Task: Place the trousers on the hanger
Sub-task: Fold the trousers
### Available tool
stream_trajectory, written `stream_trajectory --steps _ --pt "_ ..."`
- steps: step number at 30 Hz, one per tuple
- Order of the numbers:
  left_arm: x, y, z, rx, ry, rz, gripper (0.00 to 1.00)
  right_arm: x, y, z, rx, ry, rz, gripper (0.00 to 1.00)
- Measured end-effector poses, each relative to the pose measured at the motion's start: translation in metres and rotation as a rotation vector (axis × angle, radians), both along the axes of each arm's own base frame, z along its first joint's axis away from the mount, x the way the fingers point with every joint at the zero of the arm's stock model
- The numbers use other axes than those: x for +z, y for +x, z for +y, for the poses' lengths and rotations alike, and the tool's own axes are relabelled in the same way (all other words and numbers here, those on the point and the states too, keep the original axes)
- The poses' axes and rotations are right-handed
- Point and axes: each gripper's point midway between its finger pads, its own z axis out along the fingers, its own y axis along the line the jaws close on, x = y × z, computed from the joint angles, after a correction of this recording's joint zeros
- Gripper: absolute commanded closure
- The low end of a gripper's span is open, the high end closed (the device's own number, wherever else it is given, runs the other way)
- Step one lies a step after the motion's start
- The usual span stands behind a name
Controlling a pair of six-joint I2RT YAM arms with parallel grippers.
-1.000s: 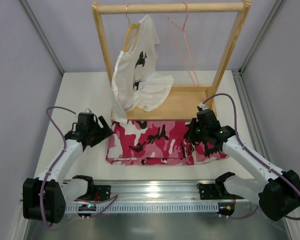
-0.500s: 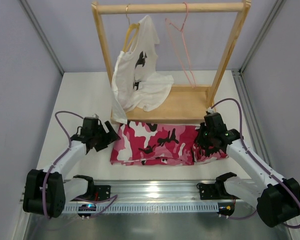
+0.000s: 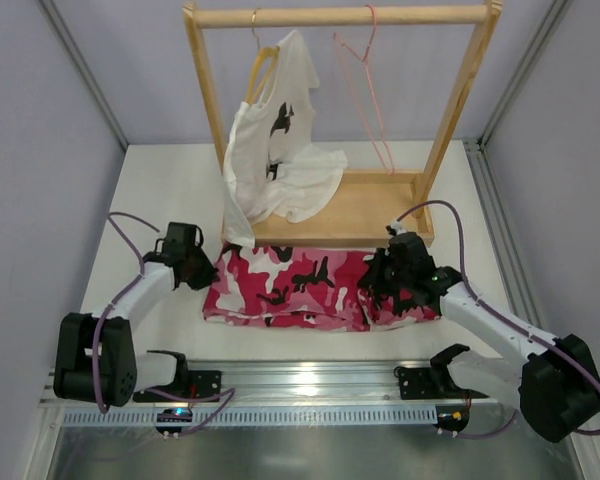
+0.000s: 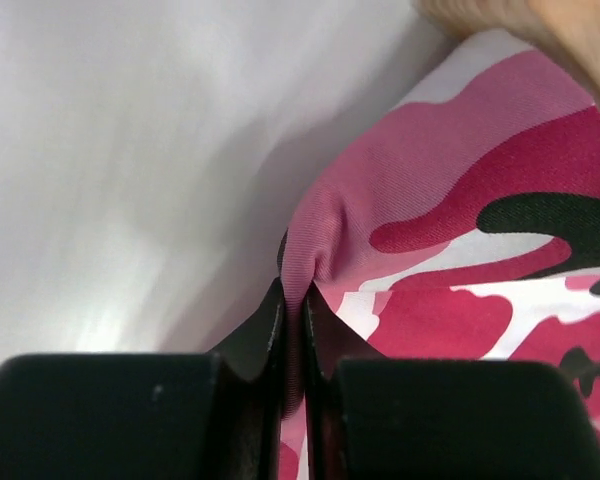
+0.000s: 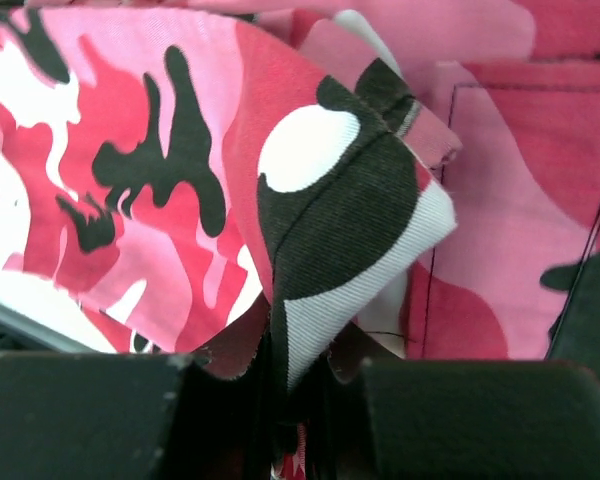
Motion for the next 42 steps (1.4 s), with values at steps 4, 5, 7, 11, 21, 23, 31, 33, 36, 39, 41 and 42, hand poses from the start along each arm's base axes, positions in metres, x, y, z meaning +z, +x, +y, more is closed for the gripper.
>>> stream_trajectory --steps 4,5,7,11,21,23,31,33,36,39,41,42 --pt "0.011 0.005 0.041 0.091 0.160 0.004 0.82 -0.005 0.002 0.033 0.037 0.048 0.006 0.96" --pt "0.012 0.004 0.052 0.118 0.195 0.019 0.75 -0.008 0.003 0.040 0.046 0.053 0.017 0.96" --pt "0.013 0.004 0.074 0.175 0.265 0.043 0.42 -0.013 0.005 0.055 0.058 0.054 0.043 0.96" --pt "0.015 -0.002 0.093 0.232 0.321 0.071 0.28 -0.008 0.012 0.079 0.088 0.052 0.049 0.96" --pt "0.054 0.005 0.071 0.209 0.195 -0.066 0.24 0.059 0.005 0.067 0.076 0.042 -0.012 0.96" --pt "0.059 0.008 0.065 0.207 0.156 -0.084 0.23 0.069 -0.001 0.059 0.066 0.037 -0.024 0.96" --pt "0.061 0.010 0.032 0.136 0.034 -0.101 0.23 0.072 0.003 -0.009 -0.061 -0.063 -0.006 0.96" --pt "0.063 0.010 0.020 0.108 0.010 -0.106 0.23 0.071 0.007 -0.024 -0.093 -0.084 -0.008 0.96" --pt "0.064 0.011 0.010 0.076 -0.007 -0.116 0.23 0.064 0.010 -0.041 -0.116 -0.121 -0.012 0.96" --pt "0.056 0.011 0.009 0.073 -0.007 -0.109 0.23 0.045 0.009 -0.053 -0.120 -0.172 0.029 0.96" --pt "0.044 0.009 0.009 0.072 -0.002 -0.085 0.23 0.031 0.008 -0.058 -0.122 -0.198 0.057 0.96" --pt "0.039 0.007 0.009 0.071 0.001 -0.070 0.23 0.026 0.006 -0.059 -0.118 -0.203 0.066 0.96"
